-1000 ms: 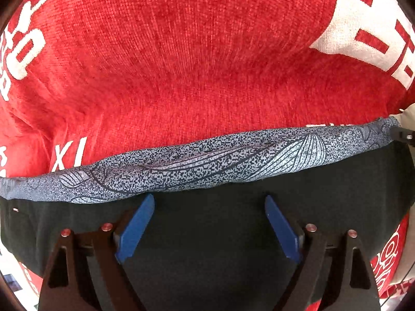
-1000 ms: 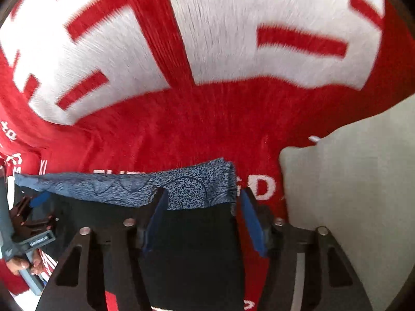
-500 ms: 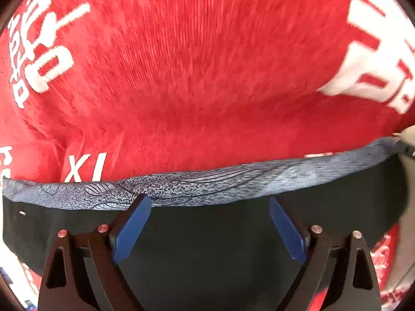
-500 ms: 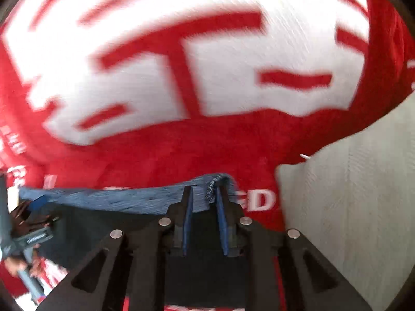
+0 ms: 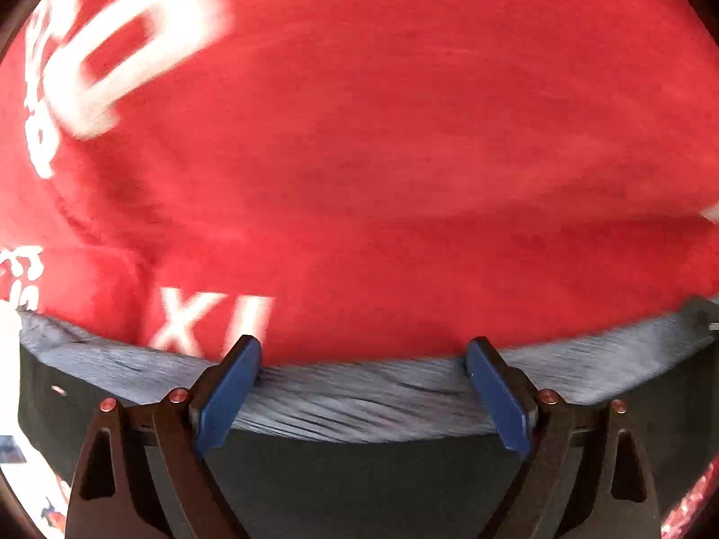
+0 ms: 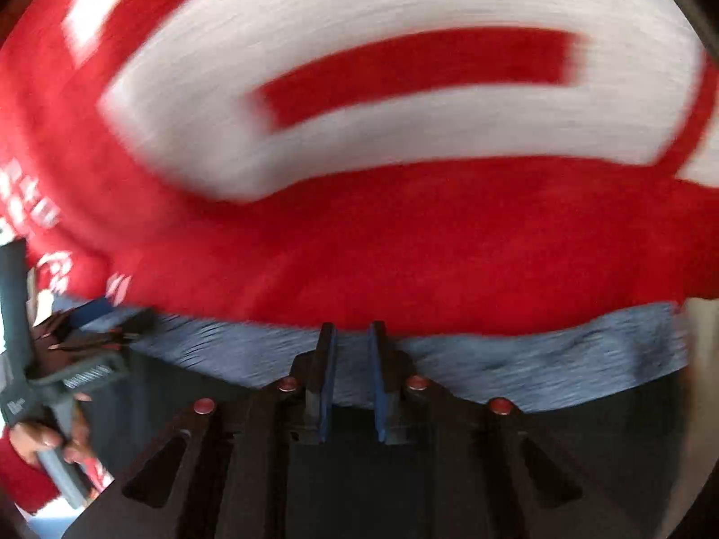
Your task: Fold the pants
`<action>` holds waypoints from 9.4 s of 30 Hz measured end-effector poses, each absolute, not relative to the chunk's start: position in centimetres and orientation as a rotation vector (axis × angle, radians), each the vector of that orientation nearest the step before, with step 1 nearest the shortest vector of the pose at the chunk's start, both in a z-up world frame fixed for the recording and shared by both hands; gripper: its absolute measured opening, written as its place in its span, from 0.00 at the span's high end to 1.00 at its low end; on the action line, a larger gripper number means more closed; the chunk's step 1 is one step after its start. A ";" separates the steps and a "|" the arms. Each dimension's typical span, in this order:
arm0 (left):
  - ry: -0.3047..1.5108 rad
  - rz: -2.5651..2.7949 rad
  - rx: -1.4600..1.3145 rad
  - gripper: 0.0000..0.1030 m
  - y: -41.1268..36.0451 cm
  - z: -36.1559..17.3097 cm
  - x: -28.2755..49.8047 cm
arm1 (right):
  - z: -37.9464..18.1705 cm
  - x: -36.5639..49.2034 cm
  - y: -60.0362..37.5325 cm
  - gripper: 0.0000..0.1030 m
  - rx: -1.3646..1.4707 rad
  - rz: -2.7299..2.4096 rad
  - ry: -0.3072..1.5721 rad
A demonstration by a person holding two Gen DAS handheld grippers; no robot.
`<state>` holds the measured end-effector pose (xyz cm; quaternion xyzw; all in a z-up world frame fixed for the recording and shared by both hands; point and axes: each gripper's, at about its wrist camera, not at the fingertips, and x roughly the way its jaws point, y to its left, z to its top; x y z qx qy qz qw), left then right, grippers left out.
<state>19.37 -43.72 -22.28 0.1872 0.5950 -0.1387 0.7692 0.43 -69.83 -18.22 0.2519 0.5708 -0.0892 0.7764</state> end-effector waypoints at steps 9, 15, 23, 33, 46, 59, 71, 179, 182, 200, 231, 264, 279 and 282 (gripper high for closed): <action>1.333 -0.288 0.380 0.09 -37.0 -18.4 16.3 | -13.6 -6.9 -72.6 0.77 0.572 -0.258 1.203; 1.366 -0.267 0.322 0.00 -33.7 -21.9 13.2 | -15.9 -13.4 -72.0 0.63 0.594 -0.351 1.270; 1.370 -0.298 0.420 0.00 -35.2 -20.4 13.3 | -12.6 -18.7 -73.3 0.63 0.615 -0.516 1.207; 1.378 -0.276 0.380 0.00 -34.8 -20.0 13.1 | -12.0 -18.0 -71.1 0.60 0.605 -0.483 1.181; 1.286 -0.176 0.347 0.00 -27.2 -21.4 23.0 | -12.1 -15.9 -62.4 0.60 0.607 -0.403 1.224; 1.260 -0.179 0.320 0.00 -16.4 -21.0 29.8 | -12.5 -6.3 -46.6 0.59 0.638 -0.242 1.193; 1.318 -0.360 0.270 0.00 -10.9 -19.6 28.6 | -14.7 -1.9 -36.8 0.56 0.871 0.036 1.180; 1.410 -0.479 0.526 0.00 -40.7 -20.4 10.2 | -15.8 -11.9 -65.0 0.55 0.762 -0.493 1.155; 1.411 -0.475 0.536 0.00 -40.9 -20.8 10.5 | -15.8 -12.6 -65.4 0.55 0.793 -0.471 1.139; 1.389 -0.431 0.596 0.00 -42.4 -19.6 8.9 | -15.2 -17.3 -65.9 0.55 0.973 -0.428 1.070; 1.295 -0.494 0.553 0.00 -47.2 -19.0 5.3 | -21.0 -21.9 -68.6 0.54 1.415 -0.340 0.379; 1.383 -0.938 -0.144 0.46 -42.0 -17.4 3.7 | -7.0 -10.7 -59.1 0.91 0.739 -0.105 0.760; 1.314 -0.543 -0.004 0.31 -19.9 -14.7 13.7 | -17.2 -1.5 -34.7 0.83 -0.194 -0.225 1.148; 1.319 -0.575 0.015 0.31 -19.8 -14.4 14.6 | -18.2 -2.2 -31.9 0.80 -0.401 -0.310 1.103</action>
